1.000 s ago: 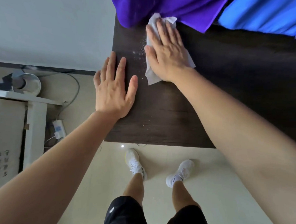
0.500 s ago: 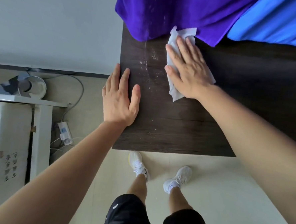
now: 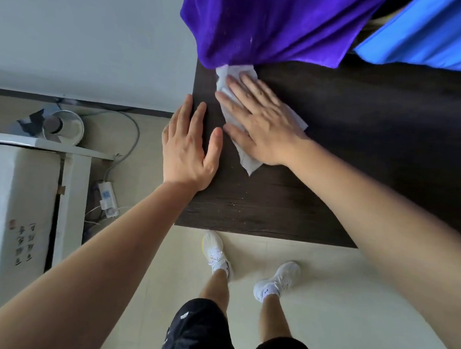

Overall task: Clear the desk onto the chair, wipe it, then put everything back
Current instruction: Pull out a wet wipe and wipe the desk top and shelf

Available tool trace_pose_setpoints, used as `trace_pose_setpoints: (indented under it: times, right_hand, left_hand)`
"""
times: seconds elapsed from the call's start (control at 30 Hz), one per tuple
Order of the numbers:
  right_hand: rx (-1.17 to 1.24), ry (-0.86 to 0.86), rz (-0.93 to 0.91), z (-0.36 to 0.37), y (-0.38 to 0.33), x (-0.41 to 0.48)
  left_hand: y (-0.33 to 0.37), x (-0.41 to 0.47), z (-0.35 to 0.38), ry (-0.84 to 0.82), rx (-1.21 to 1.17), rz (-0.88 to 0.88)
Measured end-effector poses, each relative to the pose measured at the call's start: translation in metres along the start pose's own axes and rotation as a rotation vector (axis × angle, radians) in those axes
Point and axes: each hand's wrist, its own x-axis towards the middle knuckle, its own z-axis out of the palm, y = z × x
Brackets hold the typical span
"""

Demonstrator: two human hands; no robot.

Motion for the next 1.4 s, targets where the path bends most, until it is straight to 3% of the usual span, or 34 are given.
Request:
trace_pose_setpoints:
  times: [0.13, 0.3, 0.47, 0.7, 0.9, 1.03, 1.13, 1.27, 1.4]
  right_hand:
    - [0.009, -0.021, -0.025, 0.007, 0.012, -0.045]
    - [0.029, -0.019, 0.123, -0.009, 0.017, 0.017]
    - [0.043, -0.009, 0.219, -0.011, -0.028, 0.059]
    - [0.016, -0.025, 0.058, 0.011, -0.039, -0.064]
    - [0.02, -0.085, 0.296, 0.01, 0.016, -0.148]
    - [0.057, -0.024, 0.442, 0.004, 0.015, -0.101]
    - [0.086, 0.033, 0.54, 0.004, -0.011, -0.047]
    - [0.089, 0.029, 0.35, 0.009, -0.077, -0.021]
    - [0.064, -0.004, 0.114, 0.025, -0.117, -0.077]
  left_hand:
    - [0.0, -0.001, 0.0, 0.001, -0.008, 0.0]
    - [0.0, 0.0, 0.0, 0.009, -0.003, 0.002]
    - [-0.006, -0.002, 0.004, 0.106, -0.001, 0.006]
    - [-0.006, -0.007, 0.0, 0.189, -0.062, -0.073]
    - [-0.007, -0.041, -0.005, 0.095, -0.17, -0.122]
    - [-0.023, -0.075, -0.008, 0.018, -0.225, -0.112]
    - [-0.043, -0.091, -0.015, -0.034, -0.111, -0.065]
    - [-0.07, -0.089, -0.032, -0.109, 0.076, -0.161]
    - [-0.068, -0.063, -0.037, -0.17, 0.16, -0.253]
